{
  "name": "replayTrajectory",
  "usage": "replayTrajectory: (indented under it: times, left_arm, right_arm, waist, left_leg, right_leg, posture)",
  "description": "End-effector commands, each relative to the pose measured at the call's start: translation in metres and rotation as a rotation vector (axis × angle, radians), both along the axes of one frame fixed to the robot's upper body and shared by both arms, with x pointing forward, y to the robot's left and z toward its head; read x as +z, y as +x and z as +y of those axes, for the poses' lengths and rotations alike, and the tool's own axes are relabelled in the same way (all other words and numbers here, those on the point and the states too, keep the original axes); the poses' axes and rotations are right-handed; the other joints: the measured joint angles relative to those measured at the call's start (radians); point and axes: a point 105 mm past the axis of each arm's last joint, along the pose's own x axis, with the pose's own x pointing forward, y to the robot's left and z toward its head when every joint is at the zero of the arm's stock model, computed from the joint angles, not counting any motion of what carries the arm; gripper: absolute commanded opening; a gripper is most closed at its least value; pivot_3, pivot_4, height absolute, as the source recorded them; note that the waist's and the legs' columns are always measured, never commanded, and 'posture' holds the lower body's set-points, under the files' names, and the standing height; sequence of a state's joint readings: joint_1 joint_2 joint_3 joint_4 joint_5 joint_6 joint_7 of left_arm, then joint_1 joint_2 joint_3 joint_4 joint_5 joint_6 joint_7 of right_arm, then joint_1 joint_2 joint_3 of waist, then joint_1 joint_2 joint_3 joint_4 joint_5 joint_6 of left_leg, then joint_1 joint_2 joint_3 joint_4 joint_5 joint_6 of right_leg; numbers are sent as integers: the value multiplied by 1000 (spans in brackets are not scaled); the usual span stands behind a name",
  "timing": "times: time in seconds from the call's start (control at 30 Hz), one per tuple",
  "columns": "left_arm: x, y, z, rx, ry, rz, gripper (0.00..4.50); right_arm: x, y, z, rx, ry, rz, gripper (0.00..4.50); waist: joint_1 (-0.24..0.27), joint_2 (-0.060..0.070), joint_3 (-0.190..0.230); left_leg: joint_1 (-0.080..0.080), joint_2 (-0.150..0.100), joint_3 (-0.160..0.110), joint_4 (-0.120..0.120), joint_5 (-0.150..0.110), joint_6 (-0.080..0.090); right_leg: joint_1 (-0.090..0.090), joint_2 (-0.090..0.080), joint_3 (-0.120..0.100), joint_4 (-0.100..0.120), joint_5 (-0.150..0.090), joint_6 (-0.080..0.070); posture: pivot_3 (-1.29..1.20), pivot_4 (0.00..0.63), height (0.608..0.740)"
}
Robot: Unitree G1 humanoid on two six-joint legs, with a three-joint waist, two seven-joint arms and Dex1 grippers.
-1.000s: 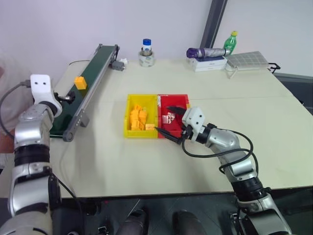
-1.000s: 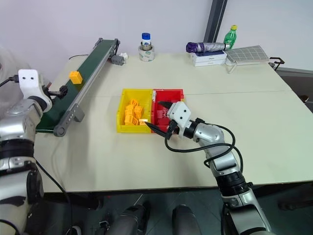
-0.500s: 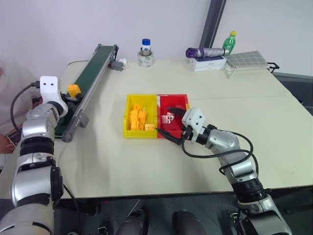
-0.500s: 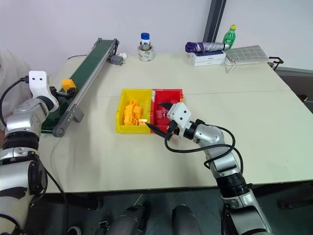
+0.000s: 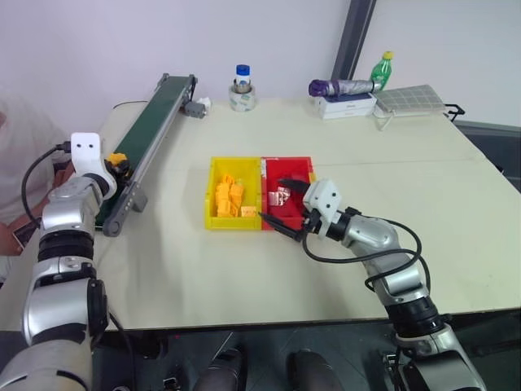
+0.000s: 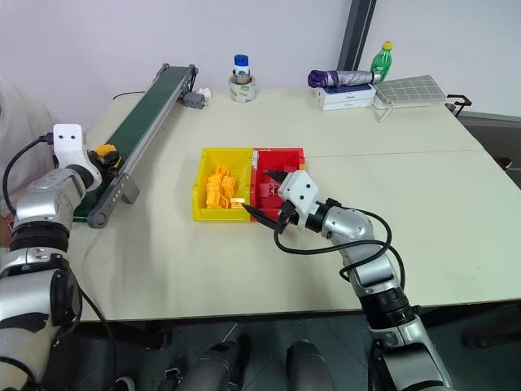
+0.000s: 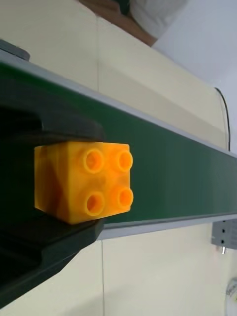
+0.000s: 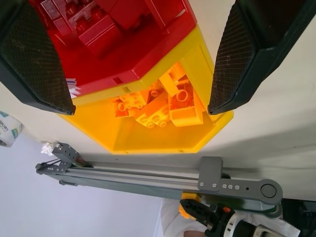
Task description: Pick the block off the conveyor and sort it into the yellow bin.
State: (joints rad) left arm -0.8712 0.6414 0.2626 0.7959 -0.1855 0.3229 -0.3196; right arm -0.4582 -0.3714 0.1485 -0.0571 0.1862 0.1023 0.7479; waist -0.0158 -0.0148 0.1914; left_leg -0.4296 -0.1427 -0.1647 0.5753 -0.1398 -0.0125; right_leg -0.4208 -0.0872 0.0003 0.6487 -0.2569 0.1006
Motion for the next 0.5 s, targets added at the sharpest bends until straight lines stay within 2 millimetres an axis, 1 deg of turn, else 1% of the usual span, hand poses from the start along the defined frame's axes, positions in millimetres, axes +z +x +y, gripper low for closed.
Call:
replayTrajectory:
  times: [0.03,0.07,0.1,0.13,0.2,0.3,0.37,0.43,0.5]
  left_arm:
    - [51,0,-20,-70,-71,-219,1324]
    - [61,-1,-29,-106,-106,-265,1324]
    - [72,-1,-50,-186,-139,-305,1324]
    - [78,-3,-69,-259,-155,-326,1324]
    - [81,-10,-102,-388,-135,-342,1324]
    - [67,-22,-152,-570,-73,-302,1324]
    - [62,-27,-169,-626,-61,-291,1324]
    - [55,-28,-187,-663,-113,-270,1324]
    - [42,-28,-208,-685,-105,-237,1324]
  right_arm:
    - [14,-4,1,13,14,-60,4500]
    - [14,-4,1,13,13,-60,4500]
    - [14,-4,2,13,14,-60,4500]
    - [14,-4,2,14,14,-61,4500]
    - [14,-4,3,15,15,-62,4500]
    - [16,-3,4,17,19,-64,4500]
    - [16,-3,4,17,21,-63,4500]
    - [15,-3,4,15,18,-63,4500]
    - [15,-4,3,10,18,-64,4500]
  waist:
    - [2,0,0]
    - [6,-1,0]
    - [8,-1,0]
    - [10,-1,0]
    - [6,-1,0]
    - [-2,-1,0]
    - [-6,-1,0]
    - [-5,-1,0]
    - [0,-1,0]
  left_leg:
    - [0,0,0,0,0,0]
    - [0,0,0,1,0,0]
    - [0,0,-1,1,0,0]
    - [-1,0,-2,2,0,0]
    - [-1,-1,-2,3,0,0]
    - [0,-1,0,2,0,0]
    - [1,0,0,1,0,0]
    - [1,1,0,1,2,1]
    - [1,1,-1,1,2,0]
  right_leg:
    - [0,0,0,0,0,0]
    - [0,0,0,0,0,0]
    - [1,0,0,0,0,0]
    - [1,0,-1,-1,0,0]
    - [2,-1,-1,-2,0,1]
    - [2,-1,0,-1,1,1]
    - [2,0,0,0,1,1]
    - [1,1,1,1,1,1]
    - [1,1,1,1,1,0]
  posture:
    - [0,150,740]
    - [0,150,740]
    - [0,150,740]
    - [0,150,740]
    - [0,150,740]
    - [0,150,740]
    - [0,150,740]
    - [0,150,740]
    - [0,150,740]
